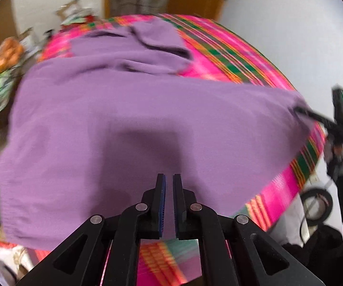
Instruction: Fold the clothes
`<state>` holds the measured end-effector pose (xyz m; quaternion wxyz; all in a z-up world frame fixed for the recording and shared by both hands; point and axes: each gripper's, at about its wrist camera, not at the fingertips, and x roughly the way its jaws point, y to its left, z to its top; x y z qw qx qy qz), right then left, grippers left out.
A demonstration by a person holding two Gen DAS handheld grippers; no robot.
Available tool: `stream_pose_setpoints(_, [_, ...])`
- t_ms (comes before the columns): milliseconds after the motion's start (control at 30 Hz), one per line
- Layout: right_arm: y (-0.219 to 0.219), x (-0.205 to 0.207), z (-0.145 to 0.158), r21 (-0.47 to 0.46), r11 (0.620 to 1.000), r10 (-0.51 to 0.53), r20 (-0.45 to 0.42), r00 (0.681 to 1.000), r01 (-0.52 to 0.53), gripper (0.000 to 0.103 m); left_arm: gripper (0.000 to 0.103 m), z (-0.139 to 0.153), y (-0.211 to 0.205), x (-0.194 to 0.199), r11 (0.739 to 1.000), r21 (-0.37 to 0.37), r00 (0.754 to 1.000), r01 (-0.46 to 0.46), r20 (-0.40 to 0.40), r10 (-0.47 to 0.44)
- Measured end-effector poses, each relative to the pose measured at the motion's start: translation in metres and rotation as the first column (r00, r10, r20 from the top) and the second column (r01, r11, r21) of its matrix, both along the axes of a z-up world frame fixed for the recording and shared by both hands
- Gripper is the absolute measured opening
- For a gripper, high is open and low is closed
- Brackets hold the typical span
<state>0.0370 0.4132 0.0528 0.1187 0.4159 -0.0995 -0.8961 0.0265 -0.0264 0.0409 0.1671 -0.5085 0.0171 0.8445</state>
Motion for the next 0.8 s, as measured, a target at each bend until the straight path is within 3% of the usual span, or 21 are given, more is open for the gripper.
stream_pose_setpoints(67, [0.002,-0.004,-0.004,0.03,0.999,-0.039,-0.009,0.999,0.039,0.015,0.011,0.008,-0.027,-0.004,0.997,-0.007,0.997,-0.074,-0.014,0.074])
stream_pose_setpoints(133, [0.016,-0.007,-0.004,0.015,0.994,-0.108,0.004,0.994,0.108,0.01,0.013,0.01,-0.061,-0.007,0.988,-0.012,0.988,-0.154,-0.005,0.154])
stream_pose_setpoints(267, [0.036,-0.011,-0.001,0.026,0.973,-0.23,0.02,0.973,0.229,0.015,0.013,-0.003,-0.13,-0.011,0.945,0.002,0.942,-0.328,0.077,0.327])
stream_pose_setpoints(400, [0.007,-0.018,0.005,-0.007,0.987,-0.158,0.009,0.987,0.158,0.017,0.013,-0.021,-0.16,-0.009,0.91,0.05,0.903,-0.412,0.159,0.4])
stream_pose_setpoints(667, [-0.073,-0.061,0.019,-0.041,0.999,0.016,0.007,1.0,-0.016,0.017,0.013,-0.04,-0.153,-0.026,0.938,0.003,0.918,-0.348,0.203,0.34])
stream_pose_setpoints(800, [-0.114,-0.085,0.031,-0.056,0.993,0.101,-0.01,0.995,-0.102,0.019,0.013,-0.024,-0.17,-0.04,0.908,0.081,0.907,-0.41,0.139,0.397])
